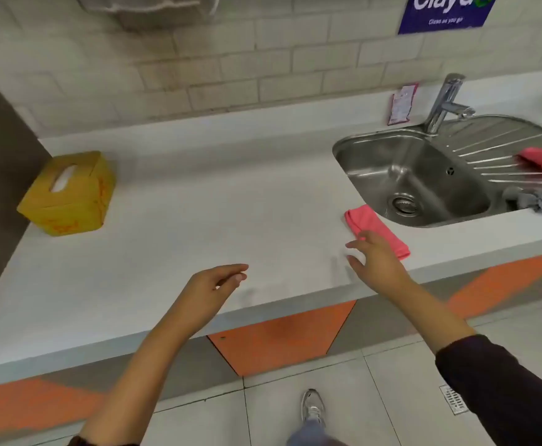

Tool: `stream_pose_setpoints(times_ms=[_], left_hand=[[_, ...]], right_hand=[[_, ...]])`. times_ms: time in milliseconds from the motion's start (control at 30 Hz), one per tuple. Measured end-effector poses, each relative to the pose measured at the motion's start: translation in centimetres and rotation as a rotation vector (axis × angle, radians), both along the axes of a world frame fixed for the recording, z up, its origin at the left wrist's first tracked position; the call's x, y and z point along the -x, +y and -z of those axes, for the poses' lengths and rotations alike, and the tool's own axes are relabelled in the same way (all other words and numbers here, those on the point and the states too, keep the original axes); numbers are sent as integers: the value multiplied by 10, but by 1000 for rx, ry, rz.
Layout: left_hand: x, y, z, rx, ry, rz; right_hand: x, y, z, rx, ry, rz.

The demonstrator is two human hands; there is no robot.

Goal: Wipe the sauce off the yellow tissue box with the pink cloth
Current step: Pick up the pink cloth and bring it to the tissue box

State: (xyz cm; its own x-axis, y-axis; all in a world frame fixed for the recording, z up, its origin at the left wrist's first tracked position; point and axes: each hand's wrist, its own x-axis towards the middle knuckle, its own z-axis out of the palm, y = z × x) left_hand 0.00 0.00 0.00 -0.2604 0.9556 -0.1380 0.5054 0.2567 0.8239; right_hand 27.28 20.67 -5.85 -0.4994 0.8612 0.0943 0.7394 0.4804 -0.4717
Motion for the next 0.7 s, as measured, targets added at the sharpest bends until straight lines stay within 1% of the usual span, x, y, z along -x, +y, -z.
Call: stream_pose_setpoints(times_ms=[67,133,233,300,400,467,533,700], left_hand=[[-4,22,3,45,-23,-48],[-8,40,6,66,-24,-80],[-12,62,11,82,-41,-131],[-14,73,14,88,-45,-152],[-17,85,20,94,-48,-196],[-20,89,24,97,-62,-212],[-22,91,28,99,-75,-216],[-18,89,31,80,-94,-242]], right_hand=[[-2,28,7,28,-48,-2],[-2,59,16,16,-131,-67],[-2,94,26,-77,-237,-184],[-4,105,29,-120,-196,-213],[-1,110,36,-66,-116,-120],[3,111,43,-65,-158,-49],[6,112,47,-52,-169,-38],[3,117,43,99,-79,1]])
